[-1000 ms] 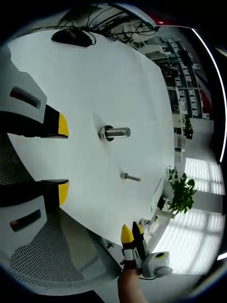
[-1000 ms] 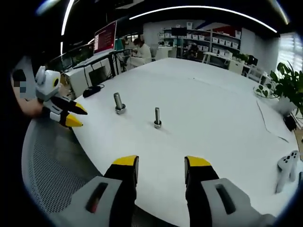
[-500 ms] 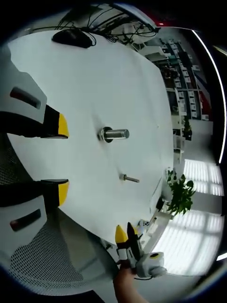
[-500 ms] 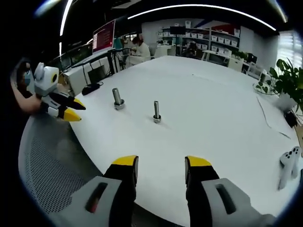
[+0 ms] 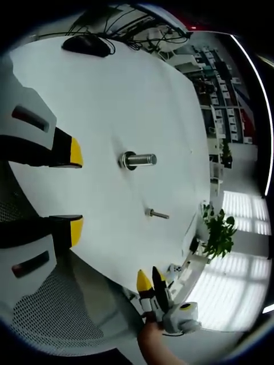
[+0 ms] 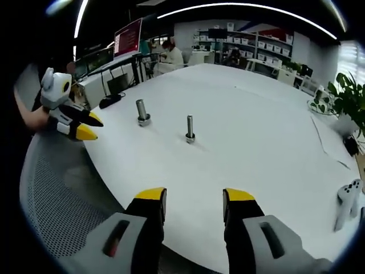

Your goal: Place the washer onto the threaded stud by aligning its center hole with the stud, sliding it down to the base, and recovering from edge contact or off-axis alignment until the washer reaches the visible bottom stop.

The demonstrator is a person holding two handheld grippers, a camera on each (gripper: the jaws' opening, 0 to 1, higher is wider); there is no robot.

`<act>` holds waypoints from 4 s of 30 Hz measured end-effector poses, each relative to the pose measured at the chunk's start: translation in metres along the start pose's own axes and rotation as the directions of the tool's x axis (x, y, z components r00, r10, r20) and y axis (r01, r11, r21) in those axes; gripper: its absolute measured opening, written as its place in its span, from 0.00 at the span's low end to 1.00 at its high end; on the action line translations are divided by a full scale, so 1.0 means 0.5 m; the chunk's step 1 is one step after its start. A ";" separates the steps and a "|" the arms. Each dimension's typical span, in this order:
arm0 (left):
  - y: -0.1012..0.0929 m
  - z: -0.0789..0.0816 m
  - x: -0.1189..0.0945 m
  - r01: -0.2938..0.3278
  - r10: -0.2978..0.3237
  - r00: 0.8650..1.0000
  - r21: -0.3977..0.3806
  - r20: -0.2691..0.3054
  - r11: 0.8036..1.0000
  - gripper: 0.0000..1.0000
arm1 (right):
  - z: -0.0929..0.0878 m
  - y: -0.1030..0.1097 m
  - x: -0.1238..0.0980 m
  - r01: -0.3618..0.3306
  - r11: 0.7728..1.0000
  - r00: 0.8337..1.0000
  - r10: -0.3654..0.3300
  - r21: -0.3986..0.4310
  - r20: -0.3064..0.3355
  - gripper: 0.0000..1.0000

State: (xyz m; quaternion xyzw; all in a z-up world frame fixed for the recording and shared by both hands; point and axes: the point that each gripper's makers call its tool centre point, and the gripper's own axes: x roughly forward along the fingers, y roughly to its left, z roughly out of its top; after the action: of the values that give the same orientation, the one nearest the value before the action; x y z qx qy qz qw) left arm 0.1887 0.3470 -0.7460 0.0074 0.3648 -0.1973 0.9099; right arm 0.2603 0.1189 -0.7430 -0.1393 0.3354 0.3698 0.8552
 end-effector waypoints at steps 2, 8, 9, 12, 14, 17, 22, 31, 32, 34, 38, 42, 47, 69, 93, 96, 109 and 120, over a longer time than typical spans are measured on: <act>0.001 -0.001 0.001 0.001 -0.001 1.000 0.001 -0.003 1.000 0.31 | -0.001 0.000 0.000 0.003 1.000 1.000 -0.003 -0.005 -0.002 0.42; -0.001 -0.001 0.003 0.002 -0.002 1.000 0.001 -0.006 1.000 0.30 | -0.006 -0.002 0.003 0.001 1.000 1.000 -0.001 0.003 -0.012 0.42; 0.000 -0.002 0.003 0.000 0.000 1.000 0.001 -0.006 1.000 0.30 | -0.007 -0.003 0.003 0.002 1.000 1.000 -0.002 0.003 -0.013 0.42; 0.002 -0.004 0.004 -0.002 0.002 1.000 -0.003 -0.010 1.000 0.30 | -0.007 -0.003 0.003 0.003 1.000 1.000 -0.003 0.005 -0.013 0.42; 0.002 -0.003 0.003 -0.003 0.003 1.000 -0.001 -0.010 1.000 0.30 | -0.008 -0.003 0.003 0.004 1.000 1.000 -0.004 0.004 -0.016 0.42; 0.002 -0.004 0.003 -0.005 0.005 1.000 -0.001 -0.009 1.000 0.30 | -0.009 -0.002 0.003 0.001 1.000 1.000 -0.001 0.003 -0.020 0.42; 0.002 -0.004 0.004 -0.007 0.007 1.000 -0.003 -0.008 1.000 0.30 | -0.011 -0.003 0.003 0.003 1.000 1.000 -0.003 0.005 -0.023 0.42; 0.000 -0.004 0.004 -0.004 0.004 1.000 -0.001 -0.011 1.000 0.30 | -0.013 -0.005 0.003 0.008 1.000 1.000 -0.007 0.005 -0.026 0.42; 0.000 -0.004 0.004 -0.003 0.003 1.000 -0.001 -0.010 1.000 0.30 | -0.014 -0.005 0.003 0.007 1.000 1.000 -0.007 0.005 -0.028 0.42; 0.000 -0.004 0.003 -0.005 0.005 1.000 -0.002 -0.010 1.000 0.30 | -0.014 -0.004 0.002 0.006 1.000 1.000 -0.006 0.000 -0.029 0.42; 0.001 -0.004 0.003 -0.006 0.006 1.000 -0.001 -0.009 1.000 0.30 | -0.015 -0.002 0.003 0.005 1.000 0.999 -0.005 -0.002 -0.032 0.42; 0.001 -0.004 0.003 -0.008 0.008 1.000 -0.002 -0.008 1.000 0.30 | -0.016 -0.002 0.003 0.005 1.000 0.999 -0.005 -0.004 -0.031 0.42; 0.002 -0.003 0.002 -0.010 0.010 1.000 -0.002 -0.007 1.000 0.30 | -0.015 -0.003 0.004 0.007 1.000 0.999 -0.007 -0.002 -0.032 0.42; 0.002 -0.001 0.004 -0.012 0.012 1.000 -0.003 -0.004 1.000 0.30 | -0.016 -0.010 0.005 0.013 1.000 0.999 -0.013 -0.003 -0.033 0.42; 0.003 -0.002 0.002 -0.013 0.013 1.000 0.000 -0.003 1.000 0.30 | -0.015 -0.010 0.005 0.018 1.000 0.999 -0.018 -0.002 -0.028 0.42; 0.003 -0.003 0.003 -0.013 0.013 1.000 0.001 -0.004 1.000 0.30 | -0.015 -0.011 0.005 0.020 1.000 0.999 -0.020 0.000 -0.027 0.42; 0.004 -0.002 0.003 -0.015 0.015 1.000 0.000 -0.003 1.000 0.30 | -0.014 -0.009 0.004 0.020 1.000 0.999 -0.020 -0.003 -0.030 0.42; 0.003 -0.002 0.002 -0.014 0.014 1.000 0.001 -0.002 1.000 0.30 | -0.014 -0.008 0.003 0.022 1.000 0.999 -0.022 -0.005 -0.028 0.42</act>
State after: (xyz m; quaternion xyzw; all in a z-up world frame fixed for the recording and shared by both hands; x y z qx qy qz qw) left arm 0.1892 0.3483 -0.7478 0.0109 0.3656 -0.1912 0.9108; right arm 0.2608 0.1136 -0.7490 -0.1500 0.3450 0.3591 0.8541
